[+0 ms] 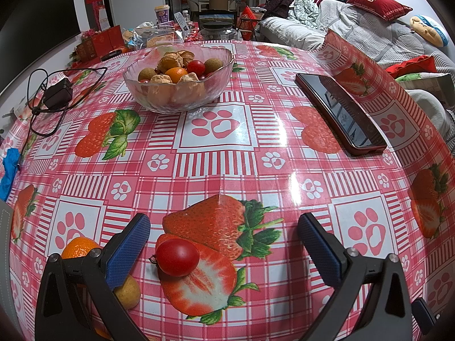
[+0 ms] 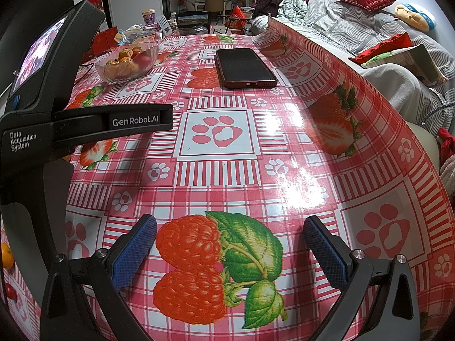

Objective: Organize fruits

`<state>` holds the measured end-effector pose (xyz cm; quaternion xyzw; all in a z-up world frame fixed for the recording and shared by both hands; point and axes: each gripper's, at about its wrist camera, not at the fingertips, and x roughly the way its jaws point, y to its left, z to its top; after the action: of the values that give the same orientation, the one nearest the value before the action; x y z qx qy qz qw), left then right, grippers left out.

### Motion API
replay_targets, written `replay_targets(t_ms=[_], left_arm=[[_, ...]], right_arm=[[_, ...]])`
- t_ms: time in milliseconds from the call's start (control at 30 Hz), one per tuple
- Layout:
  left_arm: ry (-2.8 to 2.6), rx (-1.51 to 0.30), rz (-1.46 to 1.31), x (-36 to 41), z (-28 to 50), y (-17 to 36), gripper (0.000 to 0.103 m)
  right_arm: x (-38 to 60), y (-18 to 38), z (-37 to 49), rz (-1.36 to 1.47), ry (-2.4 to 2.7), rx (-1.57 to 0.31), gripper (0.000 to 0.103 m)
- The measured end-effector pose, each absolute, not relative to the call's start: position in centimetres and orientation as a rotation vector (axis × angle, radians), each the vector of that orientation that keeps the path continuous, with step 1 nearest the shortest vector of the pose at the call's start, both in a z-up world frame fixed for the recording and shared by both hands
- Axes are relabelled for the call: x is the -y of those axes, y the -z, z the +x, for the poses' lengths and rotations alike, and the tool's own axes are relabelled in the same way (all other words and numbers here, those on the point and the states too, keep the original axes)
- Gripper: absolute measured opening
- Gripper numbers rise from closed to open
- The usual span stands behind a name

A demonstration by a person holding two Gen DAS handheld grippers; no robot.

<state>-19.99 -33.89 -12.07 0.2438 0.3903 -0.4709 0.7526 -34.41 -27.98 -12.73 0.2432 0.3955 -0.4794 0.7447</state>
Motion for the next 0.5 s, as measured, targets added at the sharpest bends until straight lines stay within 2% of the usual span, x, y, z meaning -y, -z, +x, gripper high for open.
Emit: replay_targets(t_ms=[500], left_arm=[[1.028,-0.852,0.532,33.89,-19.99,12.07,0.103]], right_arm=[[27.97,12.72,-34.42,0.533,1.050,-0.866,0.103]])
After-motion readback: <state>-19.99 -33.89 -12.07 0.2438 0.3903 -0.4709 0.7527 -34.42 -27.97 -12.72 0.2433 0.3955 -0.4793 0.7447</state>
